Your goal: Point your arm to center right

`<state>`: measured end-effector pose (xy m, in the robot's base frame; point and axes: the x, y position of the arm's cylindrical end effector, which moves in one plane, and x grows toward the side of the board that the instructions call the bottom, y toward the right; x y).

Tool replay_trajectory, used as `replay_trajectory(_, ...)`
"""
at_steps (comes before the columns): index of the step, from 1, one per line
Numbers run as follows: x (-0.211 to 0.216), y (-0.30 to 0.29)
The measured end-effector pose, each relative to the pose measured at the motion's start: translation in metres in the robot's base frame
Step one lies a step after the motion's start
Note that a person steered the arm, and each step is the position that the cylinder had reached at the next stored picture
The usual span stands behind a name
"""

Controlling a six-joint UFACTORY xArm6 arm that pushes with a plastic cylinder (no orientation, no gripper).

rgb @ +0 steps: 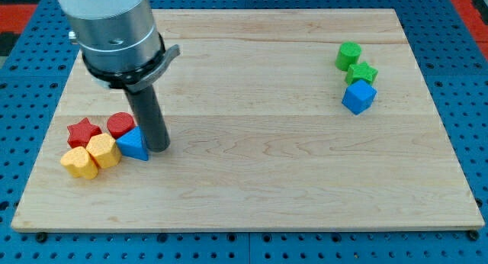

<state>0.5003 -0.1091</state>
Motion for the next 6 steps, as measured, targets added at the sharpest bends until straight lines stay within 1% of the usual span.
replay_trajectory(3,0.000,0.250)
replay_trajectory(4,0.010,0.325)
replay_trajectory(5,0.011,0.406)
replay_trajectory(6,-0.029,0.407)
